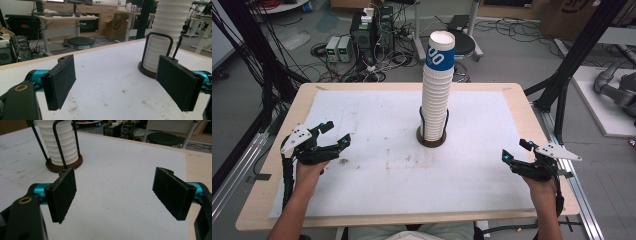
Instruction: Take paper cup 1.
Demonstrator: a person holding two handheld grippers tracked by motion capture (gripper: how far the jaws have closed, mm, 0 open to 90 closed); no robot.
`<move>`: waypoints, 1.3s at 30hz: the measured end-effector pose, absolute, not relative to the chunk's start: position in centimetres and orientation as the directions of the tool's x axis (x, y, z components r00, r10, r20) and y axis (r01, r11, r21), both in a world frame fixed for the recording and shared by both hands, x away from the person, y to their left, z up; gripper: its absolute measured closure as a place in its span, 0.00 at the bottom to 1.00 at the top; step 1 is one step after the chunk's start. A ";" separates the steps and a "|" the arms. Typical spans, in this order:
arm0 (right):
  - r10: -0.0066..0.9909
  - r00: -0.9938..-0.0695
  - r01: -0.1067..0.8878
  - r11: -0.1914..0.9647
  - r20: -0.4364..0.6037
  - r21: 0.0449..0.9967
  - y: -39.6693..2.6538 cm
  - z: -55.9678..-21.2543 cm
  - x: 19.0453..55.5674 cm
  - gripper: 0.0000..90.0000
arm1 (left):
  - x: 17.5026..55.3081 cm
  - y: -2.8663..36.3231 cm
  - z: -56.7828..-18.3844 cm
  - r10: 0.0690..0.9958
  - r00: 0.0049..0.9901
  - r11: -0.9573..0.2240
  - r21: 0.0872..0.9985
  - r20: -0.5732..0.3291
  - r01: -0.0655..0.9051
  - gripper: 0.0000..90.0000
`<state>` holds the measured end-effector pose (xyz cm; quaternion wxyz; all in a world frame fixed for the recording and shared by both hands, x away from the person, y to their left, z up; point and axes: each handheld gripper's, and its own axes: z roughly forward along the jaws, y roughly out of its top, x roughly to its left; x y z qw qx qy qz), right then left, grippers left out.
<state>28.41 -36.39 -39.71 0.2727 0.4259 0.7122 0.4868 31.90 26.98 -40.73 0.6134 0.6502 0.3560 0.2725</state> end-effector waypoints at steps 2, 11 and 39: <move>0.874 -0.486 0.344 0.161 0.029 0.925 -36.4 -39.7 28.3 0.22 | 32.0 26.9 -40.8 0.796 0.599 0.013 0.991 -0.090 0.132 0.18; 0.868 -0.494 0.343 0.152 0.040 0.927 -36.4 -39.5 27.9 0.22 | 32.3 26.8 -40.8 0.797 0.596 0.014 0.991 -0.092 0.133 0.18; 0.708 -0.705 0.240 0.176 0.046 0.955 -29.5 -29.5 30.7 0.22 | 31.8 26.3 -41.1 0.774 0.626 0.004 0.989 -0.097 0.148 0.18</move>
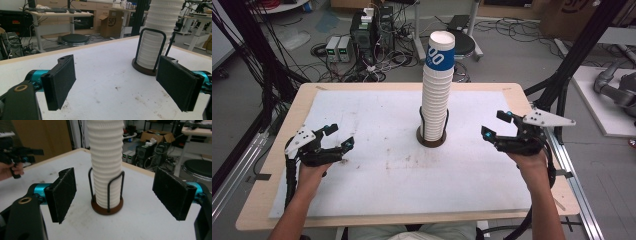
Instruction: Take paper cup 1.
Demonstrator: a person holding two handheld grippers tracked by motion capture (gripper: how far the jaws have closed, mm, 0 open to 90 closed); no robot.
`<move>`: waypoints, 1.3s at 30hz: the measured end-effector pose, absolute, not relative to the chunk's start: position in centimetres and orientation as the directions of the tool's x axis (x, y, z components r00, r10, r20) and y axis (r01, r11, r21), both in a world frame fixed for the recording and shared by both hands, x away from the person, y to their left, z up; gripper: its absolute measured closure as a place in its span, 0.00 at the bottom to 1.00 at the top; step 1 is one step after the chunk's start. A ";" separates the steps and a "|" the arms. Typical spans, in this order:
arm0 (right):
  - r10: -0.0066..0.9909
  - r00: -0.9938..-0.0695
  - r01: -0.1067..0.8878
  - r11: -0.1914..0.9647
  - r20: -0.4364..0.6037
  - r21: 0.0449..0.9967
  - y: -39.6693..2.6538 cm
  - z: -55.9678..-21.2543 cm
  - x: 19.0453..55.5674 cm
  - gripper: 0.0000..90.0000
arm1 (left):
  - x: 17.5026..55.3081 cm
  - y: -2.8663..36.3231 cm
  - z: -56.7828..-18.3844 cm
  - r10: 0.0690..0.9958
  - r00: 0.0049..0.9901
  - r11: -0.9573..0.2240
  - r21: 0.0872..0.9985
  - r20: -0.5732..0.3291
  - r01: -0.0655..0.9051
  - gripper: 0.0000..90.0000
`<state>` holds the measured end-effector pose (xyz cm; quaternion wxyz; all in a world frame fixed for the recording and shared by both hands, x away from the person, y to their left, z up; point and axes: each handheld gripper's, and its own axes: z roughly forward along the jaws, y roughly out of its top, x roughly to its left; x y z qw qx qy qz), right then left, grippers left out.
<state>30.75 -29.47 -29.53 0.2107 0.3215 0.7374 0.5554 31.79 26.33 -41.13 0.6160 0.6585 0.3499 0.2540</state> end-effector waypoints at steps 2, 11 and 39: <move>0.700 -0.712 0.235 0.175 0.047 0.956 -29.1 -29.0 31.1 0.22 | 31.8 26.3 -41.1 0.773 0.627 0.005 0.989 -0.097 0.148 0.18; 0.654 -0.756 0.215 0.210 0.026 0.954 -26.0 -24.9 33.8 0.22 | 31.7 26.3 -41.1 0.772 0.629 0.001 0.989 -0.093 0.146 0.18; 0.637 -0.771 0.218 0.257 0.005 0.942 -19.5 -16.6 40.8 0.22 | 31.9 26.1 -41.3 0.760 0.642 0.003 0.988 -0.101 0.152 0.18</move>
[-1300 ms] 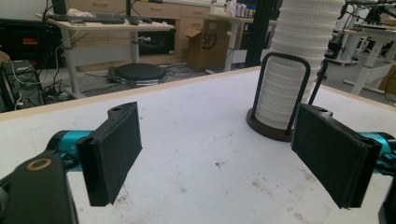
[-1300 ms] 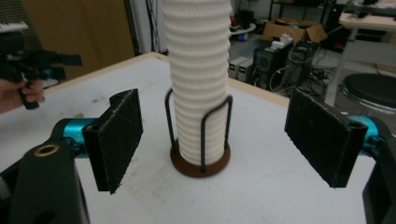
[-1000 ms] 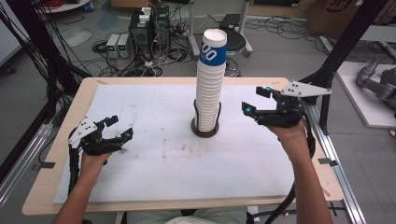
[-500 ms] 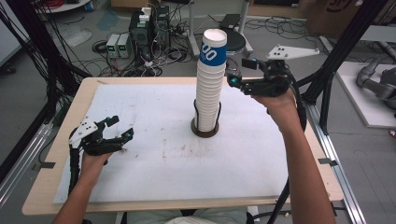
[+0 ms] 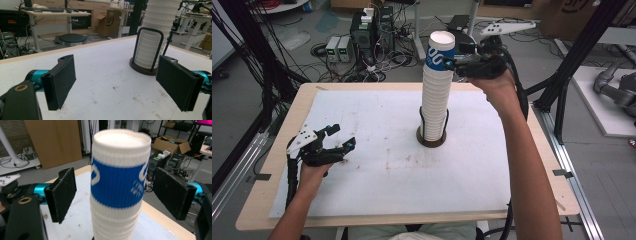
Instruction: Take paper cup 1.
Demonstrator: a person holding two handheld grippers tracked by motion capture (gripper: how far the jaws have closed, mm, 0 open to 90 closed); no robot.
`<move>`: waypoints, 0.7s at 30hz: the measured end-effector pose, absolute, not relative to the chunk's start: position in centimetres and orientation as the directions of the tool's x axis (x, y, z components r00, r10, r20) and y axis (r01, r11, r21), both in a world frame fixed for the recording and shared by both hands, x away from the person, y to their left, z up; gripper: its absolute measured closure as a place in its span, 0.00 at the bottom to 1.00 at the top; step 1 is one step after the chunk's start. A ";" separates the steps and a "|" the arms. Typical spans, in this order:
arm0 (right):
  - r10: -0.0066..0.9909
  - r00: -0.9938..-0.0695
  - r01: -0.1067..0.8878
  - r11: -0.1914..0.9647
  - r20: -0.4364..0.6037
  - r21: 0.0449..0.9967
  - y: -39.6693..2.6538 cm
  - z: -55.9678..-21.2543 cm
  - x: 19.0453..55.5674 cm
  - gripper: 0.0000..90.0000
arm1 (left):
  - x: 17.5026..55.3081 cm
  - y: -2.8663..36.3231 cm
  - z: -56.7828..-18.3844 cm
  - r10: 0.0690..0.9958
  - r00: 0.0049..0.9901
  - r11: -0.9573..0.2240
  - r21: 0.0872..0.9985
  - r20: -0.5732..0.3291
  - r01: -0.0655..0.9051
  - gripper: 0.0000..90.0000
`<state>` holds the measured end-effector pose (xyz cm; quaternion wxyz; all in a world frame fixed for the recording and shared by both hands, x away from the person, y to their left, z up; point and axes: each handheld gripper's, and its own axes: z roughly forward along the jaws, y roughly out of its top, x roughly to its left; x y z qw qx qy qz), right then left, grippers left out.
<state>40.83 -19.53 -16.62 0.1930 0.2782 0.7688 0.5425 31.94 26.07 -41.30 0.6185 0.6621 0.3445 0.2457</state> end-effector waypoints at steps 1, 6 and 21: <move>0.638 -0.770 0.219 0.261 0.003 0.940 -19.3 -16.4 41.1 0.22 | 31.9 26.1 -41.3 0.759 0.643 0.003 0.988 -0.102 0.153 0.18; 0.640 -0.769 0.234 0.287 -0.004 0.929 -17.8 -15.6 42.4 0.22 | 32.0 26.0 -41.4 0.759 0.644 -0.001 0.988 -0.100 0.154 0.18; 0.645 -0.764 0.254 0.308 -0.005 0.917 -16.6 -15.3 43.8 0.32 | 32.0 26.0 -41.4 0.758 0.645 -0.005 0.987 -0.101 0.160 0.18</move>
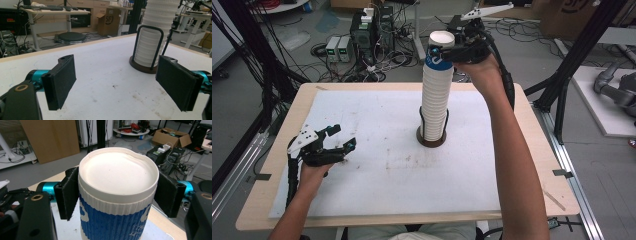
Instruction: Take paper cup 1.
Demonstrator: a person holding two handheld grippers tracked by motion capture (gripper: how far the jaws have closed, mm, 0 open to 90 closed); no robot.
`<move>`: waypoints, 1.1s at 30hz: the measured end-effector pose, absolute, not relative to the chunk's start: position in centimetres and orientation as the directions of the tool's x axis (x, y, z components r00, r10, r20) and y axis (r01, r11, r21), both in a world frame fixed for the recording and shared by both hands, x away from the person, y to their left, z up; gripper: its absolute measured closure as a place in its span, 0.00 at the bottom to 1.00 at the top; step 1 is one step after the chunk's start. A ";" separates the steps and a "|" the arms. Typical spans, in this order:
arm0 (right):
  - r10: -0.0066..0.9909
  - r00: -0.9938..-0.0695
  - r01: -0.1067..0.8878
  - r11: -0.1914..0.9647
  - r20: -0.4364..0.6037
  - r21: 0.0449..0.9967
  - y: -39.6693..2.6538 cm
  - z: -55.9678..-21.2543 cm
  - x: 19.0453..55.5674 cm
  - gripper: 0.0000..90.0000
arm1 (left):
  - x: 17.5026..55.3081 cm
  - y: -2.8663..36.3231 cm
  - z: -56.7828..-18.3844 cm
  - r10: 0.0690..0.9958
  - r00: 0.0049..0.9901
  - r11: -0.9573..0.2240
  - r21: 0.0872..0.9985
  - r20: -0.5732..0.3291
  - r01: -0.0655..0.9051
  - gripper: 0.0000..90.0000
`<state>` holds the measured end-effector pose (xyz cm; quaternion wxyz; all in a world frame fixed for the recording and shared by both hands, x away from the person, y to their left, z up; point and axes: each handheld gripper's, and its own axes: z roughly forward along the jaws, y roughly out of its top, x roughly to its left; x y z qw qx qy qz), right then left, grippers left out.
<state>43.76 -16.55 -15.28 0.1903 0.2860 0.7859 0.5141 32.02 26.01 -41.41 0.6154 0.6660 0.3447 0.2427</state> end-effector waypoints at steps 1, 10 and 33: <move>0.645 -0.764 0.256 0.310 -0.005 0.916 -16.6 -15.2 43.8 0.32 | 32.0 26.0 -41.4 0.758 0.644 -0.005 0.987 -0.101 0.161 0.18; 0.648 -0.762 0.264 0.310 0.001 0.913 -16.5 -14.8 43.8 0.33 | 32.1 26.0 -41.4 0.758 0.645 -0.009 0.987 -0.100 0.163 0.18; 0.696 -0.717 0.137 0.189 -0.035 0.972 -18.3 -9.6 41.8 0.34 | 32.1 26.0 -41.5 0.748 0.654 0.005 0.986 -0.114 0.166 0.18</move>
